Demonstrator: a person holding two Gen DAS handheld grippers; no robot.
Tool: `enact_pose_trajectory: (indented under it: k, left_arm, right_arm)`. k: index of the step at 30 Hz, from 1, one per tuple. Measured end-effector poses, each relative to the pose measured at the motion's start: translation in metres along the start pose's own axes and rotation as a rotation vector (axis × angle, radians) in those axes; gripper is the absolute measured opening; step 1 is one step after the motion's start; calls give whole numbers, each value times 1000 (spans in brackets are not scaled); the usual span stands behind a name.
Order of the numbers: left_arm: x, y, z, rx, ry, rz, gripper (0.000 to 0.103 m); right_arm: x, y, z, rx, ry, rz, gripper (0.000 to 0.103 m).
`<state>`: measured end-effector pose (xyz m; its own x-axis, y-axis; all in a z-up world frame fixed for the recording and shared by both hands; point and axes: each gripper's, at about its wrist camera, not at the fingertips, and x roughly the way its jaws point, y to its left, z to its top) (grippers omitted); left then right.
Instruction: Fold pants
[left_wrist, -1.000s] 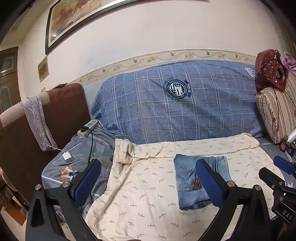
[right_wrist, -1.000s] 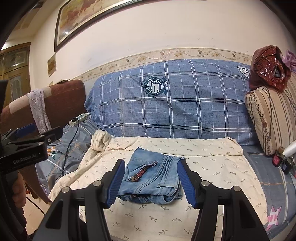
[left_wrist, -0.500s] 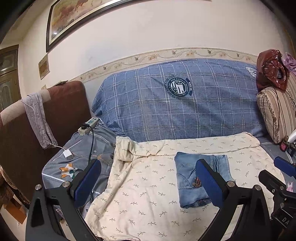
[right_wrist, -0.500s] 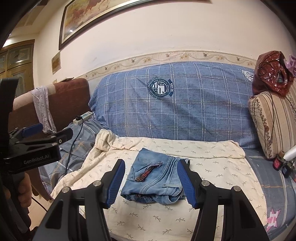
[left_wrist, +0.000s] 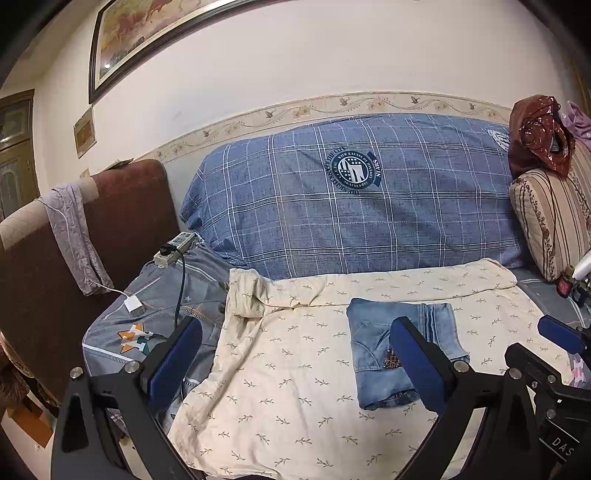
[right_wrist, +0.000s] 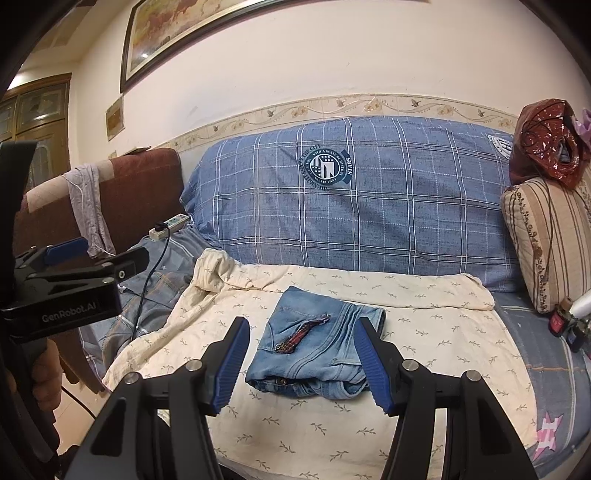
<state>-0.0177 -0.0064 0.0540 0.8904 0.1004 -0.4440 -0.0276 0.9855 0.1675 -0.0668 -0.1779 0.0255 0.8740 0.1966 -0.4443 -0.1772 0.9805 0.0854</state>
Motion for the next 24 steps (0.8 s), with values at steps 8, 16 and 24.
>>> enact_pose_trajectory:
  k: [8,16,24]
  left_arm:
    - [2,0,-2,2,13,-17,102]
    - [0,1,-2,4,8,-19,102]
    - [-3,0,-2,3,6,-18,102]
  right_arm:
    - [3,2,-1,-5,7,-1,62]
    - [3,4,0,-9,2,-2,62]
    - [2,6,1,-10,-1,-2,62]
